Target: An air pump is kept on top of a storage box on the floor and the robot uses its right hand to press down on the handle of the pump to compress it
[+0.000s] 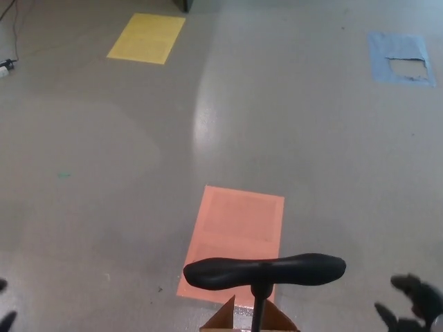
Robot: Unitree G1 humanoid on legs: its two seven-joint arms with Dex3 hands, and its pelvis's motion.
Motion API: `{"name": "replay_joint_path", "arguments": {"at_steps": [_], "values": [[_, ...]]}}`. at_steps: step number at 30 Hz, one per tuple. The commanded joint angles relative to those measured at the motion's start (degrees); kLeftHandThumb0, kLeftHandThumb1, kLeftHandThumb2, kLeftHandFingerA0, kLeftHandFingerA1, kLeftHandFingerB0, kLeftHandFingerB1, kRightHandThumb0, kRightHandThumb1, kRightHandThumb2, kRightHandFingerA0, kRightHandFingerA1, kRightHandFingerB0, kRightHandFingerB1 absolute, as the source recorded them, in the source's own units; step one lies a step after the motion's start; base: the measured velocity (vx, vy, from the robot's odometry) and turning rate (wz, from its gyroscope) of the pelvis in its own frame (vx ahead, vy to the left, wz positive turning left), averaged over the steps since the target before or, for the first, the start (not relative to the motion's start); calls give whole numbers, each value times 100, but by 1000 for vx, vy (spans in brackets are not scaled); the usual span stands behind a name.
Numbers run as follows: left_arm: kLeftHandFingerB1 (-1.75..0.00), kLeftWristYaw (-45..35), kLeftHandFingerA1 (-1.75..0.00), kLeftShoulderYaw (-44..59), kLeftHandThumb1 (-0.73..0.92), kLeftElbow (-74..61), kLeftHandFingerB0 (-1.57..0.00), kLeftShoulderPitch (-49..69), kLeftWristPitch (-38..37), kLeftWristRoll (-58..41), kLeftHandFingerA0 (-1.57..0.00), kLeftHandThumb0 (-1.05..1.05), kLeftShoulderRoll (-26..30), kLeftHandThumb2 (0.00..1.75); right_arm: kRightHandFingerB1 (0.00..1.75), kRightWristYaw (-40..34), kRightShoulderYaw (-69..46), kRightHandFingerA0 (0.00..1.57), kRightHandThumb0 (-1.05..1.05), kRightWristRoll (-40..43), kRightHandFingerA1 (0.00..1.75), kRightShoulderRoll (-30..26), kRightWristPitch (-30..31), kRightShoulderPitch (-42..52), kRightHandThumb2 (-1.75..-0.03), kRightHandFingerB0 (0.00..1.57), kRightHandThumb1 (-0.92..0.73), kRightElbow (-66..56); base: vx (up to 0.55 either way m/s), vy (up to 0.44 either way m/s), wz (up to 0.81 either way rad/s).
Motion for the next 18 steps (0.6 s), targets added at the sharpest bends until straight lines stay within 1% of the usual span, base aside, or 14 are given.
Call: {"name": "replay_joint_path", "arguments": {"at_steps": [1,5,6,7,8,10,11,12,13,14,15,16,17,18], "values": [[-48,-323,-48,-131,62,344,0,-165,-335,204,0,-32,210,112,28,-1106,-664,23,-59,366,32,-117,-1264,-3,-65,17,-85,-253,0,0,0],[-48,-368,-48,-135,60,381,0,-165,-405,191,0,-33,181,112,28,-1142,-1344,22,-62,858,32,-115,-1882,451,-66,18,-86,-1604,0,0,0],[-48,-420,-48,-77,61,384,0,-132,-424,124,0,-33,199,112,47,-1067,-1481,1,-34,957,48,-101,-2033,660,-111,0,-56,-2189,0,0,0],[-48,-471,-48,-24,61,381,0,-99,-440,61,0,-33,215,112,47,-885,-1647,0,-35,1139,49,-55,-2114,915,-110,0,-54,-2900,0,0,0],[-23,-506,-31,-6,88,379,-11,-106,-440,37,-15,-62,221,67,36,-767,-1763,6,-87,1242,41,-49,-2048,1096,-105,4,-77,-3534,0,0,0],[-34,-529,-43,9,67,380,0,-136,-435,23,-5,-65,233,98,23,-664,-1917,11,-75,1296,25,-129,-1838,1331,-71,10,-92,-4667,0,0,0],[-34,-528,-43,20,67,383,0,-156,-435,17,-5,-65,245,98,23,-594,-2042,11,-75,1305,25,-202,-1655,1504,-71,10,-92,-5569,0,0,0],[-34,-541,-44,56,66,380,0,-146,-423,-17,-7,-67,270,97,22,-548,-2136,11,-75,1297,25,-259,-1557,1567,-72,9,-92,-6108,0,0,0],[-34,-537,-43,69,67,383,0,-157,-401,-25,-4,-67,285,98,28,-415,-2297,2,-71,1402,32,-380,-1335,1593,-111,2,-73,-6749,0,0,0],[-34,-525,-43,66,67,389,0,-177,-379,-19,-4,-67,292,98,28,-267,-2460,2,-71,1536,32,-507,-1086,1609,-111,2,-73,-7352,0,0,0],[-33,-529,-42,78,67,393,0,-197,-376,-30,-3,-68,291,97,21,-190,-2578,12,-76,1605,24,-610,-999,1603,-70,8,-92,-7656,0,0,0],[-33,-537,-42,93,67,396,0,-216,-378,-45,-3,-68,288,97,21,-124,-2690,12,-76,1654,24,-698,-935,1597,-70,8,-92,-7905,0,0,0],[-33,-576,-40,119,67,398,-1,-239,-387,-75,-2,-67,293,97,27,37,-2915,2,-72,1753,33,-989,-885,1418,-111,2,-74,-8275,0,0,0],[-33,-579,-42,118,67,395,-1,-256,-387,-73,-2,-67,302,97,19,175,-3055,9,-86,1860,27,-1187,-803,1294,-111,8,-80,-8480,0,0,0]]}}
